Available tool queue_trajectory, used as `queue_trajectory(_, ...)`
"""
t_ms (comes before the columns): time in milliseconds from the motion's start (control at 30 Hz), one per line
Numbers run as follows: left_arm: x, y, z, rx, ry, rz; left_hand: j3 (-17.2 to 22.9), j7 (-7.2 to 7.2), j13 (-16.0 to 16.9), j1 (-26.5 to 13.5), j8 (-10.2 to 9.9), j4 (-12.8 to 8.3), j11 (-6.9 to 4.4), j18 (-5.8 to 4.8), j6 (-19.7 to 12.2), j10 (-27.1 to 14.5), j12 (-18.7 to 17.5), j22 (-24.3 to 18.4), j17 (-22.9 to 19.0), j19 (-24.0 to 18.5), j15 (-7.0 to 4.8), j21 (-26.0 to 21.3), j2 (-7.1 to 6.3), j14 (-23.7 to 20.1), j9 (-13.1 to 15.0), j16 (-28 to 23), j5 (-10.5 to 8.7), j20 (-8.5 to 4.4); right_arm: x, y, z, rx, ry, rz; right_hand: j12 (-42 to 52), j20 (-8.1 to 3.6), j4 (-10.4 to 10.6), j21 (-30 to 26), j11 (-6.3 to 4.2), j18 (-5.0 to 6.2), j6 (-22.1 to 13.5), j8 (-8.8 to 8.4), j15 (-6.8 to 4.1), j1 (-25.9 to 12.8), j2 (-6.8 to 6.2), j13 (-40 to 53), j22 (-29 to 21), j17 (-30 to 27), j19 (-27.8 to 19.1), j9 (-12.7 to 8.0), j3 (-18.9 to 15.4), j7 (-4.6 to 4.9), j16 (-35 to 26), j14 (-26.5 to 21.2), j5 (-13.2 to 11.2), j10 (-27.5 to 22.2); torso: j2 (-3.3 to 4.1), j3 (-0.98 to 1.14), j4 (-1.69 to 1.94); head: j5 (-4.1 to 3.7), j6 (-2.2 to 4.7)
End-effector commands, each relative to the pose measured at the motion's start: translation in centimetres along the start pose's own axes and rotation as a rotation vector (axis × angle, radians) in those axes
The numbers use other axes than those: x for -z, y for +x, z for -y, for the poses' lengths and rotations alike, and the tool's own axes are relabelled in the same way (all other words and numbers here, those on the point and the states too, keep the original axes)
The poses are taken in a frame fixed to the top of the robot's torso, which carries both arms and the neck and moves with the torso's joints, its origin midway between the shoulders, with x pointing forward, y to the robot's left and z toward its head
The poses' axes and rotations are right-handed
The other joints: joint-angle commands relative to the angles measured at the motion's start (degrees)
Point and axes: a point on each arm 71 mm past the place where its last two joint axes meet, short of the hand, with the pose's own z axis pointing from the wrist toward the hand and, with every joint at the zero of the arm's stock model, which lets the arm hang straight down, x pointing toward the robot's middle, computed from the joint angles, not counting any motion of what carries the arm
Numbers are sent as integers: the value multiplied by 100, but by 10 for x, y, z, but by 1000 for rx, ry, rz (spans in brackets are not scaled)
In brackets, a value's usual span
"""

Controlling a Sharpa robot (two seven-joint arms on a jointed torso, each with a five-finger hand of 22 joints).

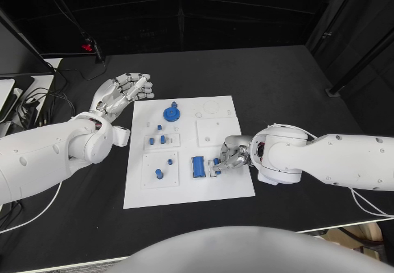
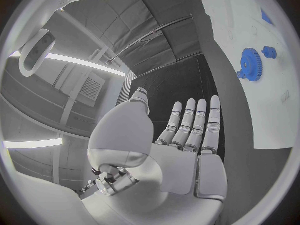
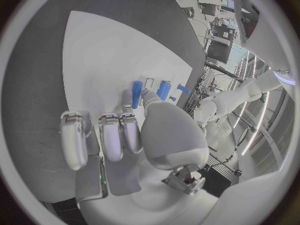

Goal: Assemble the parts on the task board

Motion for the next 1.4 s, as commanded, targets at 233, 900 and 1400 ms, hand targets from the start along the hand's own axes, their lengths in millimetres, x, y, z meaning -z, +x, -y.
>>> queue_trajectory(233, -1, 1, 2, 12, 17, -9, -30, 779, -7, -8, 17, -7, 7, -21, -41, -34, 33, -9, -8, -40, -16, -2, 64, -43, -8, 30, 35, 10, -3, 6, 12, 44, 115, -38, 19, 47, -86, 19, 45, -42, -199, -115, 57, 88, 76, 1507, 1509, 1509, 606, -2787, 108, 116, 14, 585, 6, 607, -2, -2, -2, -7, 0)
queue_trajectory(900, 0, 0, 1, 12, 14, -9, -34, 779, -7, -10, 24, -7, 7, -21, -43, -33, 39, -12, -13, -41, -16, -2, 72, -44, -9, 36, 34, 10, -2, 4, 15, 43, 115, -15, 19, 69, -586, 19, 65, -42, -612, -22, 73, 572, 22, 1507, 1509, 1509, 606, -2842, 461, 137, 14, 585, -54, 607, 4, -1, 0, 3, 0)
queue_trajectory(1400, 0, 0, 1, 13, 12, -10, -34, 779, -7, -10, 24, -7, 7, -21, -43, -33, 39, -12, -13, -41, -16, -2, 72, -44, -9, 36, 34, 10, 1, 3, 19, 31, 117, -3, 19, 71, -672, 19, 57, -42, -786, -30, 69, 602, -49, 1507, 1509, 1509, 606, -2880, 498, 122, 14, 585, -74, 607, 0, -1, -1, -13, 0)
